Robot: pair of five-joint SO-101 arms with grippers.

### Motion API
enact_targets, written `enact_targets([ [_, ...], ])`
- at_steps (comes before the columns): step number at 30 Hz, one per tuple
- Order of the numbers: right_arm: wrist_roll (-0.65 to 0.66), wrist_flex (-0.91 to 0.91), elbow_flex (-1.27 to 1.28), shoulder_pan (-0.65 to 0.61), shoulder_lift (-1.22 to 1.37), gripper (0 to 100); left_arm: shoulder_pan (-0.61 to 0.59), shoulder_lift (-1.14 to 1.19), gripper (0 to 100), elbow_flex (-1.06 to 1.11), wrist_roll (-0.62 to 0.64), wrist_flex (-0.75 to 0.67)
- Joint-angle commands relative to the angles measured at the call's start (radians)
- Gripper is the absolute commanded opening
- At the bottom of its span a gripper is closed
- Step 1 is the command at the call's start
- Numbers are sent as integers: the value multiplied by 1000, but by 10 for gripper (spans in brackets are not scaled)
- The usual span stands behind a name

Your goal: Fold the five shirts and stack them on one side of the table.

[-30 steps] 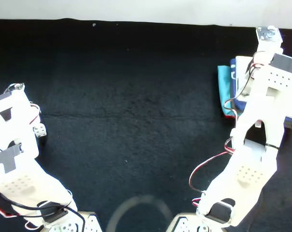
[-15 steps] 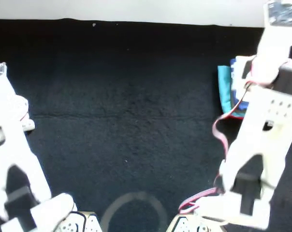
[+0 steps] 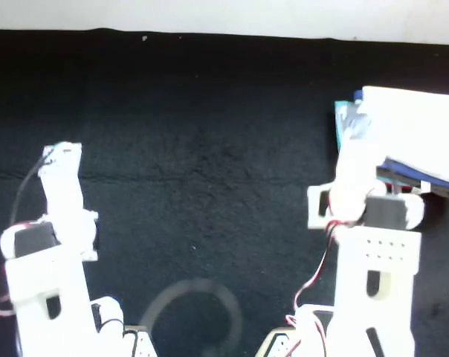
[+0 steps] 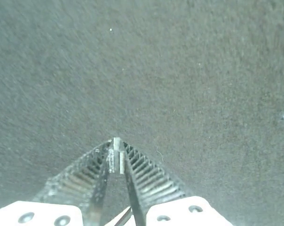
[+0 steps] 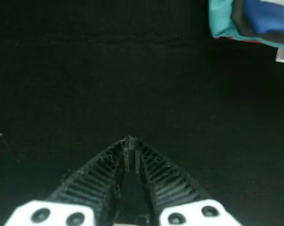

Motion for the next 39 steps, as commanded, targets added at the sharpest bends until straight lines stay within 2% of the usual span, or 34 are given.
enact_targets([
  [1,-9,-165,246,21,-120,7,19,-153,11,122,-8,-9],
  [5,-6,-418,539,27,-214,7,18,-334,10,354,-8,-155],
  [8,-9,-541,731,18,-277,7,41,-489,10,513,-8,-232],
  [12,-9,-685,934,-1,-389,7,81,-707,11,673,-3,-233],
  [16,-9,-756,1096,-4,-544,7,85,-834,13,651,-3,-91],
  [21,-11,-691,1205,-5,-782,7,105,-802,12,665,-3,43],
  [28,-5,-217,1211,-5,-1049,7,110,-803,12,665,-3,43],
  [39,-8,-223,1211,-5,-1040,7,107,-803,11,665,-3,43],
])
